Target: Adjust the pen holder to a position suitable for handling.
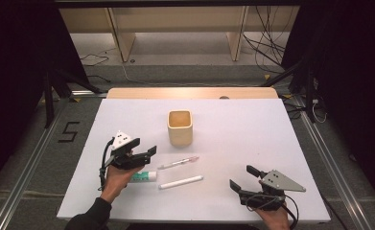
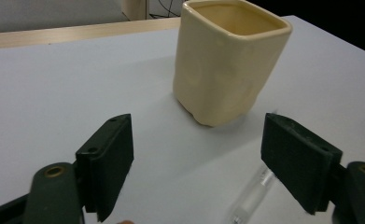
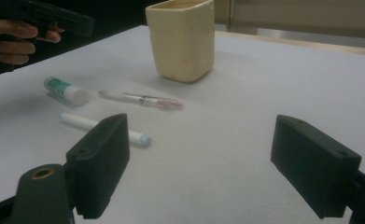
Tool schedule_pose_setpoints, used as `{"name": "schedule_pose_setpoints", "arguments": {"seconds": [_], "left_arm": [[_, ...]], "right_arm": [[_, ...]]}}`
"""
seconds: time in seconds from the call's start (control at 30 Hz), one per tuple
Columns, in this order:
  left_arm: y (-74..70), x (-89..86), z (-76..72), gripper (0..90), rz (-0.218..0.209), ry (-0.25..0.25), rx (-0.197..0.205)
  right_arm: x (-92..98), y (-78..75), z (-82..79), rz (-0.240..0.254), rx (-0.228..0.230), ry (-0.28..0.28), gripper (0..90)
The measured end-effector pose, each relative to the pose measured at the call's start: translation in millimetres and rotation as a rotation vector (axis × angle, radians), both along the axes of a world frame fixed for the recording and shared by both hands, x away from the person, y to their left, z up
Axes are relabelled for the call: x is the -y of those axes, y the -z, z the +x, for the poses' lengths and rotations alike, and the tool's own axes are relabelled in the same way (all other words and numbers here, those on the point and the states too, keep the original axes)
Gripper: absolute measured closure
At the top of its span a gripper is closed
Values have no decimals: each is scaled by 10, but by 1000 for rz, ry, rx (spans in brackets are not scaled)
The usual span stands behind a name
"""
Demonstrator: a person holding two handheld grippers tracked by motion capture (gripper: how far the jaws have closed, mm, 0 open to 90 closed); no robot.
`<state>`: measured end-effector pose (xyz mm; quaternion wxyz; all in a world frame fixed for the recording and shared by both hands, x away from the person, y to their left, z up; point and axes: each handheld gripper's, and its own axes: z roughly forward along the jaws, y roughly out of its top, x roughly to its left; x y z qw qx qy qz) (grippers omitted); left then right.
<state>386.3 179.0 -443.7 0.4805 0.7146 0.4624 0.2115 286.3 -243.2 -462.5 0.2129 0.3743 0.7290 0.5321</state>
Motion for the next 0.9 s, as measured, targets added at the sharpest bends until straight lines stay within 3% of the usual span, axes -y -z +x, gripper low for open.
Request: {"name": "schedule_pose_setpoints", "arguments": {"seconds": [0.13, 0.23, 0.57, 0.83, 0.9], "left_arm": [[3, 30, 156, 325, -6, -16, -28], [11, 55, 267, 412, 19, -35, -46], [20, 136, 611, 727, 24, -69, -97], [8, 250, 761, 882, 38, -57, -109], [16, 282, 789, 888, 22, -58, -114]], "right_arm": [[-1, -5, -3, 1, 5, -1, 201], [0, -5, -2, 3, 4, 0, 202], [-5, -5, -6, 3, 3, -6, 202], [-7, -7, -8, 7, 3, -11, 201], [-3, -8, -9, 10, 5, -11, 201]]}}
